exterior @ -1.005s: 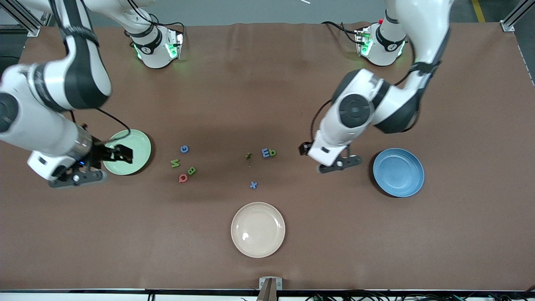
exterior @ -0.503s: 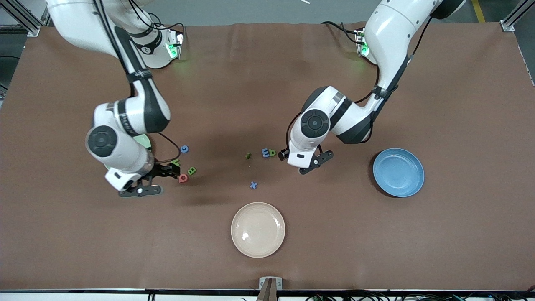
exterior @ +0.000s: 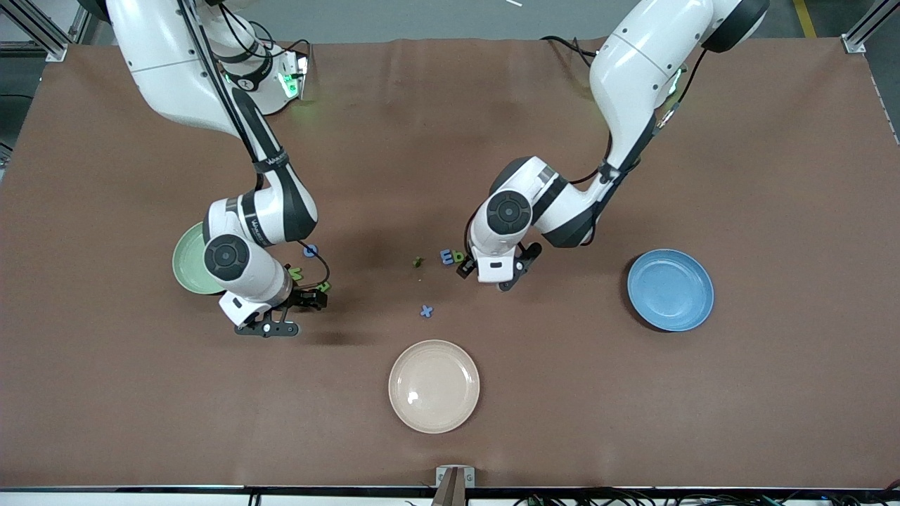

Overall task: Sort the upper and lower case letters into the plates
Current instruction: 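Lower the right gripper to the pink a while the left reaches green q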

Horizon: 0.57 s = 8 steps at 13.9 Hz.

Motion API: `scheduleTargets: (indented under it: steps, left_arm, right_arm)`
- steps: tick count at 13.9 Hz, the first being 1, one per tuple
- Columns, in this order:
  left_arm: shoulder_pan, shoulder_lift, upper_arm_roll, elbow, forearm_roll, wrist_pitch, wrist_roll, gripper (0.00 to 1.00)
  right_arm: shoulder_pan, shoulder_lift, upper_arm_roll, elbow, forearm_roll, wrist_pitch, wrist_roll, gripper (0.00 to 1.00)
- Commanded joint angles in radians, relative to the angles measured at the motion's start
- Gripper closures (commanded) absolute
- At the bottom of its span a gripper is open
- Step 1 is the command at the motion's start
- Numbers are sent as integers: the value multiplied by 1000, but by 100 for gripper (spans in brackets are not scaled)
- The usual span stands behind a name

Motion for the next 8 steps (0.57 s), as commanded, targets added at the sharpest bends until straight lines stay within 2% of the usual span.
scheduleTargets:
  steps: [1,4,8]
  left_arm:
    - [-52,58,18,85,7,12,-199,17]
    - [-116,67,70,86,6,12,-339,19]
    - [-142,84,104,91,7,11,-513,23]
  right_arm:
    - [-4,11,-5,-7,10,18,28,1]
    - [-8,39,-5,-2,79,49,26,6]
    - [-7,46,-3,-10,86,46,26,13]
